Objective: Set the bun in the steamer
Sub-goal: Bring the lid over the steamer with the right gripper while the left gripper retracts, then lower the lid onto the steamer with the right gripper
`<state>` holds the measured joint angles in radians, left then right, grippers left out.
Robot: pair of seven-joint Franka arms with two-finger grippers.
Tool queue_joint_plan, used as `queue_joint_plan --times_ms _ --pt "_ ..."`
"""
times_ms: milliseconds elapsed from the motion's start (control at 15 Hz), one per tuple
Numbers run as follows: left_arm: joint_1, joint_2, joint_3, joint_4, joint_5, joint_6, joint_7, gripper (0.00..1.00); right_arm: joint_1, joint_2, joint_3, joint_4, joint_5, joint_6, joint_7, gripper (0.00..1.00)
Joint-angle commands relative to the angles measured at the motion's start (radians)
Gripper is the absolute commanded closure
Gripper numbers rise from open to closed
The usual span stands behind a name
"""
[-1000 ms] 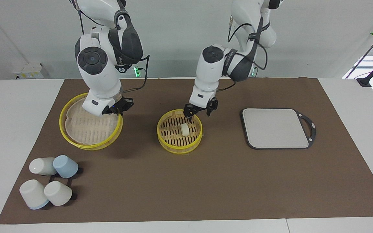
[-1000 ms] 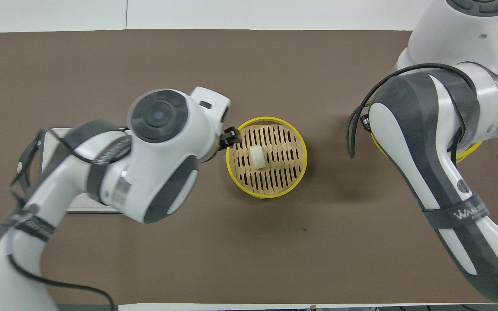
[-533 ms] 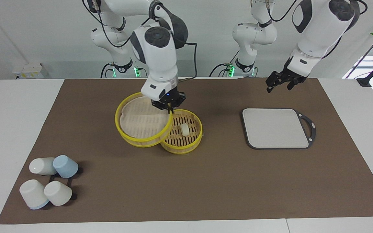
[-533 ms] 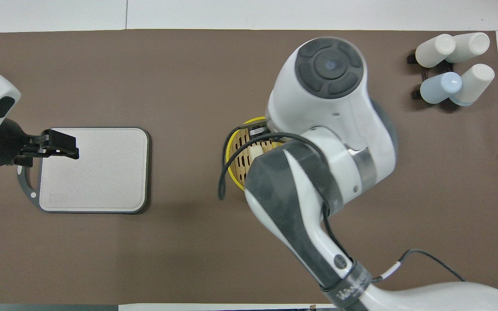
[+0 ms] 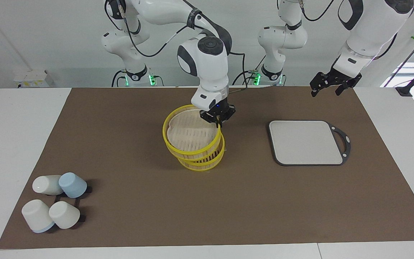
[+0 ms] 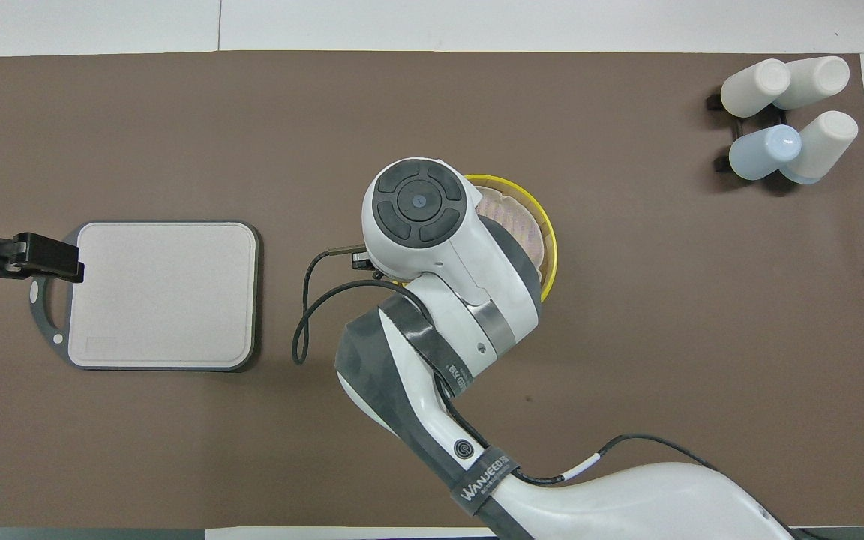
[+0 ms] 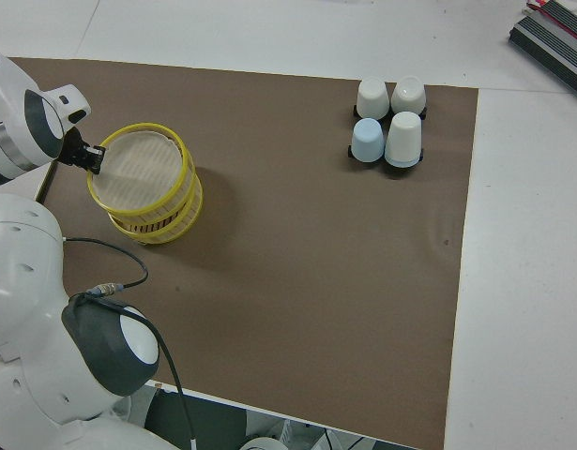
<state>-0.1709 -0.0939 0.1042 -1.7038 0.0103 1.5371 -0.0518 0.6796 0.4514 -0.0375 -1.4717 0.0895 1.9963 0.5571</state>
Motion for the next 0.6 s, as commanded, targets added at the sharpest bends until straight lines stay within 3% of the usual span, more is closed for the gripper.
queue_joint_plan --times_ms 0,533 --pt "0.016 0.02 -0.011 0.046 0.014 -0.046 0.02 0.0 0.017 -0.034 -0.001 -0.084 0.001 0.07 0.018 1.0" --pt "0.008 0.028 -0.005 0.053 0.016 -0.075 0.02 0.0 0.04 -0.036 0.001 -0.108 0.004 0.11 0.063 1.0"
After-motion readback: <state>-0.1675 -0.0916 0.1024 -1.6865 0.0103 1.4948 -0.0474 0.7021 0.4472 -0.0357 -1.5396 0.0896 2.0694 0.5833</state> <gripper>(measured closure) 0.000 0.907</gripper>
